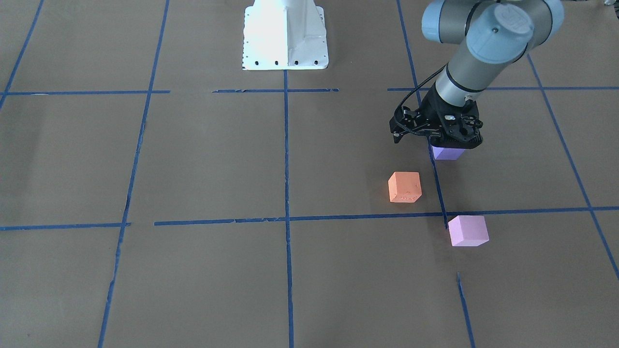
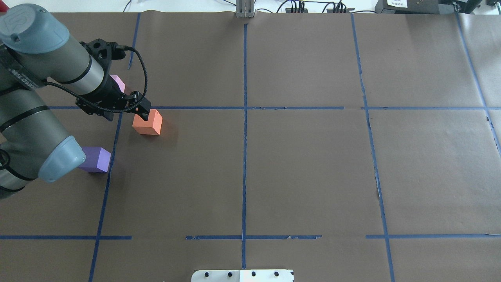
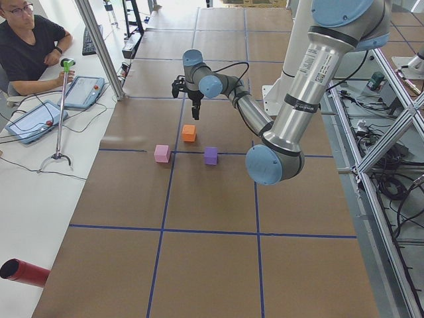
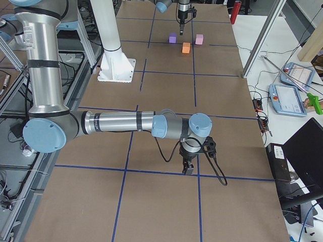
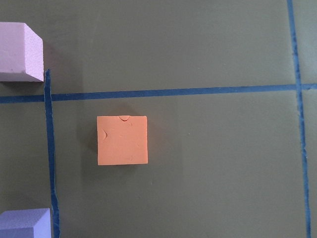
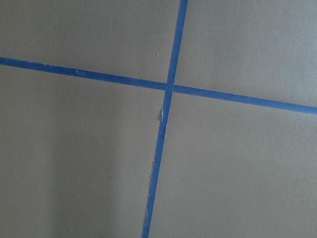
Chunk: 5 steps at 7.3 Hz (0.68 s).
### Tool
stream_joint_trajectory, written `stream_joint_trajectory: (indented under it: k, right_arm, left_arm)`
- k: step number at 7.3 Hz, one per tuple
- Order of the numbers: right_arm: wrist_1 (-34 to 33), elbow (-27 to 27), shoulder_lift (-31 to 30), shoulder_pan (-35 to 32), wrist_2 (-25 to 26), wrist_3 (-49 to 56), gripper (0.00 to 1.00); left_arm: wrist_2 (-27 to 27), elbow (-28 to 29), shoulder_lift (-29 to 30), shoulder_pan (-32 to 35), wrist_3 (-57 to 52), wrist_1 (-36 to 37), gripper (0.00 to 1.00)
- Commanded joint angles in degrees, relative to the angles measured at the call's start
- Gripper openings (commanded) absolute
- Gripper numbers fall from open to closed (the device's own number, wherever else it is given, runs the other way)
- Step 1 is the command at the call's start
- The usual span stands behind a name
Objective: Arrange blocks in a line
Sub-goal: 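Move the left gripper down over the orange cube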
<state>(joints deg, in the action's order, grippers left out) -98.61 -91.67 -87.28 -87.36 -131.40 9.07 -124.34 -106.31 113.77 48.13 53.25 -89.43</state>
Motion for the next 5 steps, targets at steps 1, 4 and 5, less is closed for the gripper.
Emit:
stream_joint_trajectory:
  k: [1,4,5]
  right_arm:
    - [0.0,0.0,0.0,0.0,0.0,0.1,1.00]
    - [0.0,0.0,0.0,0.0,0.0,0.0,1.00]
    - [0.0,0.0,-0.1,0.0,0.0,0.0,1.00]
  left_arm:
    - [1.2,5.6,-1.6,-0.1,-0.2,-7.6,1.00]
    - [1.5,10.2,-0.8,-0.8,3.5,-11.5,1.00]
    - [1.5,11.0,-0.4,-2.6,4.1,-11.6,1.00]
